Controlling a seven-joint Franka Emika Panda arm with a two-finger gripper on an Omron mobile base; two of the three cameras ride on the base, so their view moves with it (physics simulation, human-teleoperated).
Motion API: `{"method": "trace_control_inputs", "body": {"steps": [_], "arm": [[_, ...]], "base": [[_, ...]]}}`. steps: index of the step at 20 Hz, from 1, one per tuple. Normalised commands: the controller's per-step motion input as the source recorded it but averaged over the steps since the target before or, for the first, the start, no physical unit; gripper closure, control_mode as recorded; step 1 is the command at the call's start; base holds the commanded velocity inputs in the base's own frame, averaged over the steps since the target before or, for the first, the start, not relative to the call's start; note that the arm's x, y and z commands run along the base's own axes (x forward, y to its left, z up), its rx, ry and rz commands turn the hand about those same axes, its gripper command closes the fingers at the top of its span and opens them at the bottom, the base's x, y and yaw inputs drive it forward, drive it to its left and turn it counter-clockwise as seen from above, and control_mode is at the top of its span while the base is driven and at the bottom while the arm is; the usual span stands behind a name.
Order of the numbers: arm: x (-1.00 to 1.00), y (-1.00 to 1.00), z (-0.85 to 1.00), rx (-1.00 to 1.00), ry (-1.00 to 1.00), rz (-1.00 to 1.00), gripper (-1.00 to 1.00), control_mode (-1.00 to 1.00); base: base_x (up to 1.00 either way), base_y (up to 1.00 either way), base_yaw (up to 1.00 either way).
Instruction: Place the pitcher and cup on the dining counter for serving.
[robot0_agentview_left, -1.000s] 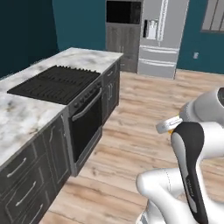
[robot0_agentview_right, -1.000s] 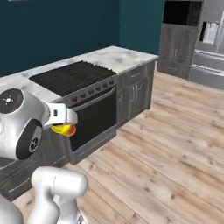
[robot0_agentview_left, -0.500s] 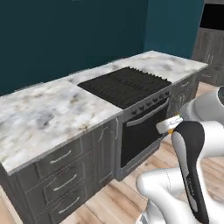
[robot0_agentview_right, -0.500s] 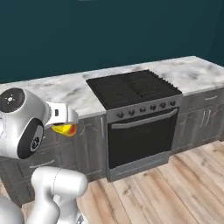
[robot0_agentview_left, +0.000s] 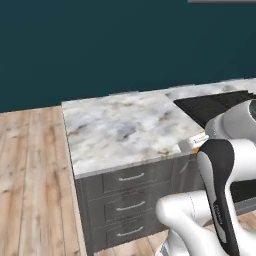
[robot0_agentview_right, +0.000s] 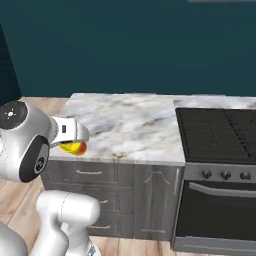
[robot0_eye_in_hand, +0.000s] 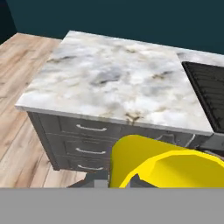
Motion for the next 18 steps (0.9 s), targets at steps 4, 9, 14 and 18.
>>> {"method": "trace_control_inputs", "body": {"steps": [4,9,14,18], "arm": [[0.0,0.0,0.0,0.0,0.0,0.0,1.0,1.0],[0.0,0.0,0.0,0.0,0.0,0.0,1.0,1.0],[0.48,0.0,-0.01,0.0,0.11,-0.01,1.0,-1.0],[0.84,0.09,-0.19,-0.01,0.28,-0.09,1.0,-1.0]], "base": [[0.72,0.04,0.33],[0.7,0.0,0.03],[0.33,0.0,0.0],[0.0,0.0,0.0]]}}
